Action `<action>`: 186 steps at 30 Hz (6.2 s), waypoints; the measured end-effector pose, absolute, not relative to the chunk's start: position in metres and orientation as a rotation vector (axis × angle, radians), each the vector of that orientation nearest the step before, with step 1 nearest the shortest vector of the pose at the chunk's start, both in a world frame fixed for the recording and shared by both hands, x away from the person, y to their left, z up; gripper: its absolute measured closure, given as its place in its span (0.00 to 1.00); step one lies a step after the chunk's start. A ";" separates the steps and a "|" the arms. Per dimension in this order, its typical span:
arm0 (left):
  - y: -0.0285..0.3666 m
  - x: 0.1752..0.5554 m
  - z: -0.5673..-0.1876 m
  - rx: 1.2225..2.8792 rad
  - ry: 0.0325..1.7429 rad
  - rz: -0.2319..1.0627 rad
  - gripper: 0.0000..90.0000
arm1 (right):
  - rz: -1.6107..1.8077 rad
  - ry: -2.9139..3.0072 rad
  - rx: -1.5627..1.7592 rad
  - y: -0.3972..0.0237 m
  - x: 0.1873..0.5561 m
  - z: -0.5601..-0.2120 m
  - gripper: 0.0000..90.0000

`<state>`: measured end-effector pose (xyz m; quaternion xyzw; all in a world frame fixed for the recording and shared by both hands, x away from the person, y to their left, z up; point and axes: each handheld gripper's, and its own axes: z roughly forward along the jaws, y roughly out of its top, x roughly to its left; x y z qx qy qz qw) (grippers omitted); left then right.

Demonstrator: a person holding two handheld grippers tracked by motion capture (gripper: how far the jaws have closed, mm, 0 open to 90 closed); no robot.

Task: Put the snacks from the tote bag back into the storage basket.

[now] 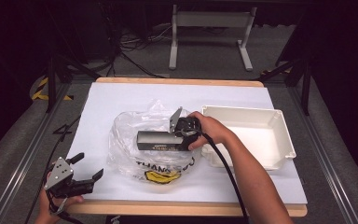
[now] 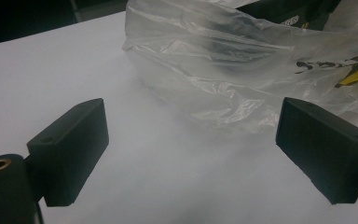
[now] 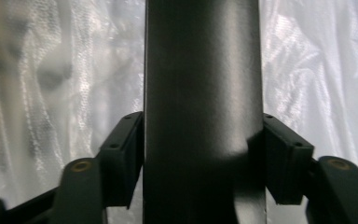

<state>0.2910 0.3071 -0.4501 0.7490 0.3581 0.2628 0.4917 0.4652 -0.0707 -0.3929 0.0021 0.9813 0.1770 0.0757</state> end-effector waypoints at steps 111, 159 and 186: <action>0.310 0.291 -0.450 1.811 0.873 0.625 0.11 | 0.645 2.795 -0.092 -0.094 0.439 -0.310 0.48; 0.311 0.289 -0.448 1.791 0.873 0.635 0.11 | 0.621 2.767 0.014 -0.177 0.427 -0.284 0.48; 0.310 0.288 -0.446 1.771 0.864 0.641 0.12 | 0.602 2.762 0.131 -0.241 0.420 -0.289 0.48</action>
